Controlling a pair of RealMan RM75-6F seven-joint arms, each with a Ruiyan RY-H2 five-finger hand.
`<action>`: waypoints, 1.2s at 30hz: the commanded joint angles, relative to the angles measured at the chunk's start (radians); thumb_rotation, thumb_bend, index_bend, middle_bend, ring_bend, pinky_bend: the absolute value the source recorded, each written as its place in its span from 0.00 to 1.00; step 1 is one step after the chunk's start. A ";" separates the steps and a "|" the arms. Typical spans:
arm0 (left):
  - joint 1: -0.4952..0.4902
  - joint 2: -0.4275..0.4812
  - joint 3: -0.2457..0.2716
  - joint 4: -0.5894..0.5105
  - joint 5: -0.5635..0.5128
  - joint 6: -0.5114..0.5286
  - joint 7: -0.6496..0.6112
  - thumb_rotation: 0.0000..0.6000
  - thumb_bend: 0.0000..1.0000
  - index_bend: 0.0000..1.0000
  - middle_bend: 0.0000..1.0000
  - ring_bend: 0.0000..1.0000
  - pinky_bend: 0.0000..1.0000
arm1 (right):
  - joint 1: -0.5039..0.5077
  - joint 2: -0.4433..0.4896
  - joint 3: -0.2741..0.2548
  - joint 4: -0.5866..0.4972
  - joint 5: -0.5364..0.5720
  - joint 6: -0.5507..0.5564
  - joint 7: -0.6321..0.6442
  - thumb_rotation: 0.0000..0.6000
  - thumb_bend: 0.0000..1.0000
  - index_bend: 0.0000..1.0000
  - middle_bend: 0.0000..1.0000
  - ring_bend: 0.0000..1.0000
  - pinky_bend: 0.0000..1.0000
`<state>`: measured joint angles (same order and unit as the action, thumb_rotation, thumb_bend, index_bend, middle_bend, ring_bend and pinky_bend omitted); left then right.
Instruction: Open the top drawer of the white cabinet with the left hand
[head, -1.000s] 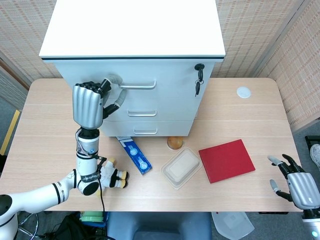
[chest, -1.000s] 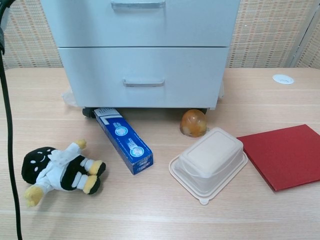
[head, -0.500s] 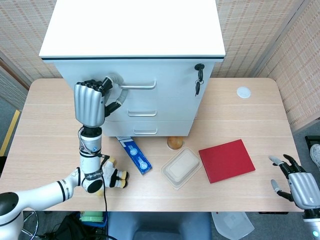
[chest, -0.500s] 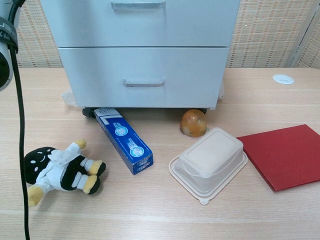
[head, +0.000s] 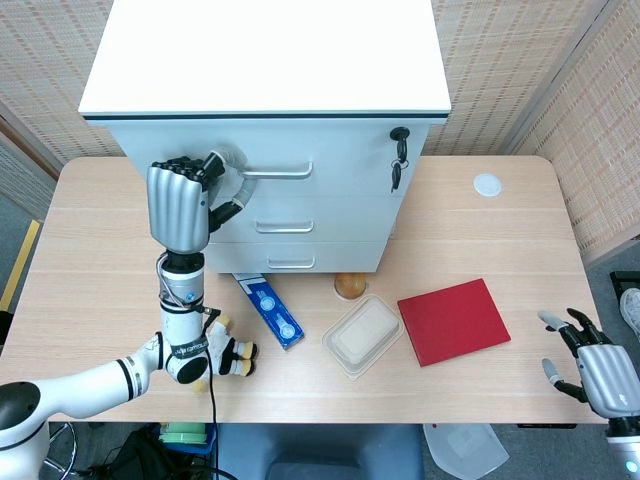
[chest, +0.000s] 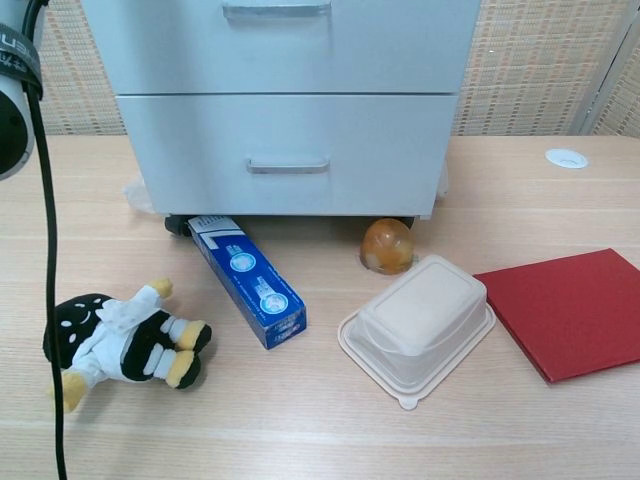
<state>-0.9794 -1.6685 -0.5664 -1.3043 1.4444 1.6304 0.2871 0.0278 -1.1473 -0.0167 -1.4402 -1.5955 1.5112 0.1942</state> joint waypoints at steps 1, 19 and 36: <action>-0.001 0.000 0.002 0.000 -0.003 -0.001 0.002 1.00 0.26 0.57 1.00 1.00 1.00 | -0.001 0.000 0.000 0.001 0.001 0.000 0.000 1.00 0.33 0.19 0.32 0.24 0.32; -0.005 0.010 0.015 -0.013 -0.015 -0.002 0.006 1.00 0.31 0.61 1.00 1.00 1.00 | -0.002 -0.001 0.001 0.003 0.003 -0.002 0.002 1.00 0.33 0.19 0.32 0.24 0.32; 0.010 0.025 0.030 -0.053 -0.007 0.016 0.011 1.00 0.31 0.61 1.00 1.00 1.00 | -0.002 0.000 0.001 -0.004 0.003 -0.004 -0.006 1.00 0.33 0.19 0.32 0.24 0.32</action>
<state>-0.9697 -1.6438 -0.5366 -1.3569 1.4372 1.6459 0.2977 0.0260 -1.1477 -0.0155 -1.4438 -1.5930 1.5076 0.1881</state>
